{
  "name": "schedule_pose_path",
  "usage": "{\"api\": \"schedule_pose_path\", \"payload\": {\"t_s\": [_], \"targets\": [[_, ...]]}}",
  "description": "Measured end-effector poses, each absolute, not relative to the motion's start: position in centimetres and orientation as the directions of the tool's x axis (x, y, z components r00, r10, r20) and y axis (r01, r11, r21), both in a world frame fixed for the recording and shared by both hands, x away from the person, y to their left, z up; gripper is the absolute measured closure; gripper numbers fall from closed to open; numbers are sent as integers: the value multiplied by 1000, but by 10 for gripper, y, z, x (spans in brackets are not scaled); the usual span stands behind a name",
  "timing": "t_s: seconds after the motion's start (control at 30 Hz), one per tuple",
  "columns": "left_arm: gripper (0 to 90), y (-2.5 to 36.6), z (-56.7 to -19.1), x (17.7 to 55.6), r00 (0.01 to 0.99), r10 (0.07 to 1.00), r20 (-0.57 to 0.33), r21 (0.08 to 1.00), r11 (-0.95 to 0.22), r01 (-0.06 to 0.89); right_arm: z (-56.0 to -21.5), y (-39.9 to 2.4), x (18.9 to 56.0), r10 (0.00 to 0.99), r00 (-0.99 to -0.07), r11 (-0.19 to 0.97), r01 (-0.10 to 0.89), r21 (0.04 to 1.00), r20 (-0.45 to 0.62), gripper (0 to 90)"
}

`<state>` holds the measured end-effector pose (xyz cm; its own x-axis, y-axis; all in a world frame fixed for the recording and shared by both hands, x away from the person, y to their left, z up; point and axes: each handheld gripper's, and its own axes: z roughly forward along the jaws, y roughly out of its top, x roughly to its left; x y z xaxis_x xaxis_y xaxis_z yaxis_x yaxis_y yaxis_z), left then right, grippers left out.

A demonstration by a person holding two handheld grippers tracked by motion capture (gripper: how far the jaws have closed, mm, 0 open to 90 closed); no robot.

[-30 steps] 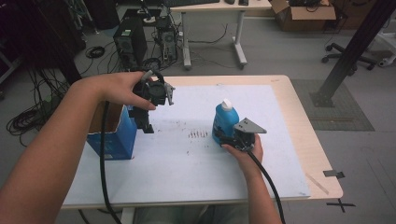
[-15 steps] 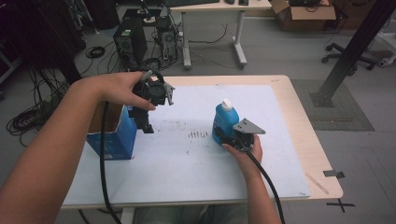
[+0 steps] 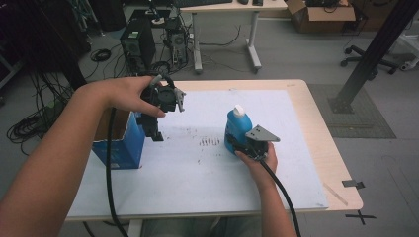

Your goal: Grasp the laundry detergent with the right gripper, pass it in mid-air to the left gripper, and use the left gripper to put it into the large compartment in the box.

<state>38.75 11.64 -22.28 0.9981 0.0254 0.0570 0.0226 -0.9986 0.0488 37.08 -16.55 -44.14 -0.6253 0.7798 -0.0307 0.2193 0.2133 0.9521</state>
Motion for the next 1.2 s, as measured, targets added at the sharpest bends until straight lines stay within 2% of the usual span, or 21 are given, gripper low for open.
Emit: {"api": "schedule_pose_path", "payload": {"t_s": [0.3, 0.73, 1.2], "targets": [[48, 117, -221, 387, 998, 34, 56, 47, -998, 31, -411, -170, 371, 749, -662, 169, 173, 970, -12, 450], [49, 115, -218, 386, 998, 34, 50, 47, -998, 32, -373, -181, 374, 671, -741, 210, 172, 962, -13, 453], [49, 110, -209, 384, 998, 32, 59, 46, -999, 29, -343, -198, 377, 500, -866, 240, 143, 960, 3, 452]]}}
